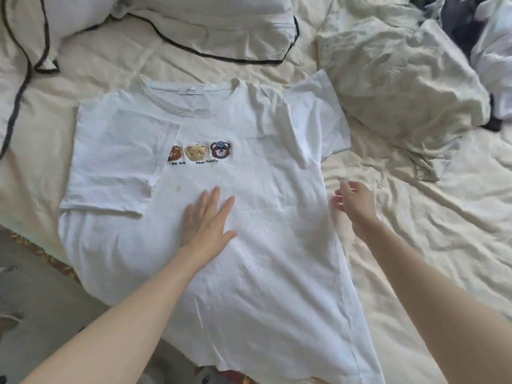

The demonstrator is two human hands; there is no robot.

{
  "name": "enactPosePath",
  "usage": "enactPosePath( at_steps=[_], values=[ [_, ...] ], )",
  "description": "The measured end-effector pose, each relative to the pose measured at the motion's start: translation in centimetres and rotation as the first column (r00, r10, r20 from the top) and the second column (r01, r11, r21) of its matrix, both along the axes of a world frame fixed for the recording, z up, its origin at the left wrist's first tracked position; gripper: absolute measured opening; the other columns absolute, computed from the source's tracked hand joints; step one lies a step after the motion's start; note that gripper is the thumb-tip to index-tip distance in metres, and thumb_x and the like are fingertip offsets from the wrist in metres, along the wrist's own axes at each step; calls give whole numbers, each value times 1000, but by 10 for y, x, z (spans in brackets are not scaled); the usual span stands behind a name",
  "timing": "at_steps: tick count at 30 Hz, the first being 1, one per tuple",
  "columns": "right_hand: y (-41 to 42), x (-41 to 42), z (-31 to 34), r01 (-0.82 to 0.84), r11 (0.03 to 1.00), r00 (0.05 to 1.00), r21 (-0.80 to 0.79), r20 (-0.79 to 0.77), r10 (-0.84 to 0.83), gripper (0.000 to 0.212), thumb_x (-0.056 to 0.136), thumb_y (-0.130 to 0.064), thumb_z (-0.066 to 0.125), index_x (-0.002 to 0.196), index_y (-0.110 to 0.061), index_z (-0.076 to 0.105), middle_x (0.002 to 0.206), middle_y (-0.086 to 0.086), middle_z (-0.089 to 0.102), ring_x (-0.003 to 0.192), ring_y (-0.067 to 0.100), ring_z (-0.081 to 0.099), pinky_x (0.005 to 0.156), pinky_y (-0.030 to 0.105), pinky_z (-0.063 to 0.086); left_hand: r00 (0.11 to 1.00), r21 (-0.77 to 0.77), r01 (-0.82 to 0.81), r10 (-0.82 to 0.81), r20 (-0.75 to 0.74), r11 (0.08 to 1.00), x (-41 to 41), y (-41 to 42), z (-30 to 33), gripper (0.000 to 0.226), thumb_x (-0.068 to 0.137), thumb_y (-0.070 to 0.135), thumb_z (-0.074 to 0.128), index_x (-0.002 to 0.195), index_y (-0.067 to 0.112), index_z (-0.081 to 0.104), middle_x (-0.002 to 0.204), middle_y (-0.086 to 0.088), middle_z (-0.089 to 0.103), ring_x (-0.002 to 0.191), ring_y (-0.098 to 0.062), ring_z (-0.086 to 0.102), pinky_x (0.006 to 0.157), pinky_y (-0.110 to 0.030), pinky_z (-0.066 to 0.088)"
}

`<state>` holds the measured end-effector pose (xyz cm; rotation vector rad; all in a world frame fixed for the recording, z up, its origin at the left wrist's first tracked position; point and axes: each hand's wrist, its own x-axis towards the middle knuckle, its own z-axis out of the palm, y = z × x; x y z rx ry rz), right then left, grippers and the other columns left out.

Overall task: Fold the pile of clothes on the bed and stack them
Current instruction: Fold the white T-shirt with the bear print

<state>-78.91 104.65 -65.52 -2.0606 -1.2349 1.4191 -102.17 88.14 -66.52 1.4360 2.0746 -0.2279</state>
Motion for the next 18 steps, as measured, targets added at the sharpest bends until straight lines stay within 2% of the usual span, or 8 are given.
enactPosePath(
  at_steps=[3,6,8,11,12,14,16,18],
  values=[
    [43,-21,-12,36,999,997,-22,-67,-38,22,97,-17,43,88,-3,58,70,8,58,58,17,55,56,28,46,996,-75,44,-50,-78,996,-9,29,-16,114,74,56,68,145,40,-20,152,-1,-33,141,-25,-28,112,-58,-4],
    [73,-40,-16,233,960,925,-157,-268,-268,24,95,-15,49,72,-7,49,62,6,52,49,14,54,46,22,46,991,-168,62,-81,-110,984,-12,44,-26,129,65,60,73,139,40,-31,149,0,-39,139,-26,-31,109,-63,0],
    [85,-48,-14,365,876,812,-316,-352,-466,17,93,-15,56,79,-6,50,68,6,58,52,16,62,46,22,50,985,-228,82,-113,-130,970,-12,49,-28,129,66,65,70,137,39,-34,148,-1,-41,139,-27,-31,109,-64,4],
    [97,-53,-7,451,756,668,-474,-382,-638,10,91,-13,58,98,-5,56,79,3,60,61,17,66,54,26,53,985,-282,86,-125,-123,956,-12,54,-29,129,66,67,69,135,38,-36,148,-2,-41,140,-27,-30,109,-64,6],
    [100,-54,-3,489,735,637,-469,-384,-669,14,91,-11,58,104,-6,57,80,2,59,66,16,65,61,28,55,985,-291,85,-123,-118,953,-13,55,-28,129,66,66,69,134,38,-37,148,-2,-41,140,-28,-30,109,-64,7],
    [107,-52,4,563,729,638,-389,-355,-683,23,91,-11,57,114,-8,58,85,1,59,75,14,61,74,29,55,986,-305,85,-123,-109,949,-13,56,-26,130,66,66,69,132,39,-39,147,-2,-42,140,-27,-31,109,-64,7],
    [110,-52,13,618,743,662,-256,-341,-667,13,90,-9,56,103,-10,60,84,-1,59,70,11,58,71,25,54,988,-317,85,-122,-97,944,-14,58,-25,130,65,66,70,131,40,-40,145,-1,-44,139,-27,-31,109,-64,7],
    [112,-54,21,690,711,624,-133,-389,-678,7,89,-6,58,93,-9,62,82,1,61,71,14,58,71,27,52,989,-324,88,-122,-85,942,-15,59,-25,130,65,66,70,128,40,-41,138,2,-49,139,-27,-31,109,-64,7]
  ],
)
